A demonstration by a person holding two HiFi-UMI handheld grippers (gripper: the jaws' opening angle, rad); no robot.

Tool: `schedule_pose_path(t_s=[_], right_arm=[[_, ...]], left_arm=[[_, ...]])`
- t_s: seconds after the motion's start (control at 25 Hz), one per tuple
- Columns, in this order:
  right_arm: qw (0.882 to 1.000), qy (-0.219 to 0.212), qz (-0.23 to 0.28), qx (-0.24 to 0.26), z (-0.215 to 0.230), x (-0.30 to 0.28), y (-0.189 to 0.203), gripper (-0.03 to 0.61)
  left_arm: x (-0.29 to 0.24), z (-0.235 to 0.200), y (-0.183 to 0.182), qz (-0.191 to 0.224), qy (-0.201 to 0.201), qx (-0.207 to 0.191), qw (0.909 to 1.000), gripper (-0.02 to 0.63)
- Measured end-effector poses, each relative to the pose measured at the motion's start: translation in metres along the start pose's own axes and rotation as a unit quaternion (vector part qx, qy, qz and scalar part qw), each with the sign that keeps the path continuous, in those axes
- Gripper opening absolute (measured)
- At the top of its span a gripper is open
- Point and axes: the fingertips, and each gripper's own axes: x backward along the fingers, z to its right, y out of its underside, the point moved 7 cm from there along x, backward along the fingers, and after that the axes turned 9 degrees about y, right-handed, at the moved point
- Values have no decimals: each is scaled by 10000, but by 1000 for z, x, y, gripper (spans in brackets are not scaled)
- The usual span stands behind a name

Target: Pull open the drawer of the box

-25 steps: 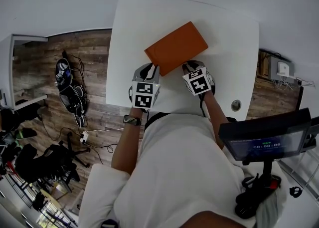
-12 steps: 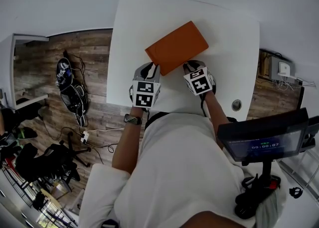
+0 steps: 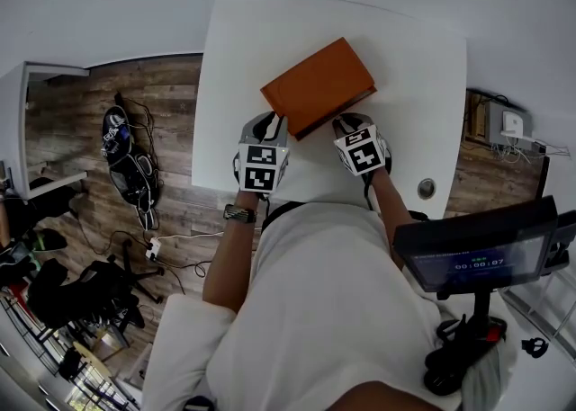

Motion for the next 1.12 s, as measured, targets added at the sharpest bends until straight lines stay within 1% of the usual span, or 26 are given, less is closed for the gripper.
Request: schedule_pose_path(t_s=[0.44, 0.72, 1.0, 1.12], right_arm=[[10000, -18, -57, -28, 2, 0, 10, 69], [10000, -39, -75, -34, 2, -2, 19, 69], [10000, -36, -77, -33, 2, -1, 20, 69], [9999, -30, -129, -106, 3, 1, 28, 69]], left_arm=[[-6, -3, 0, 2, 41, 202, 9998, 83], [-10, -5, 1, -46, 52, 200, 9998, 83], [-12, -10, 0, -39, 33, 207, 9998, 83], [-12, -8, 1, -29, 18, 185, 9998, 83]])
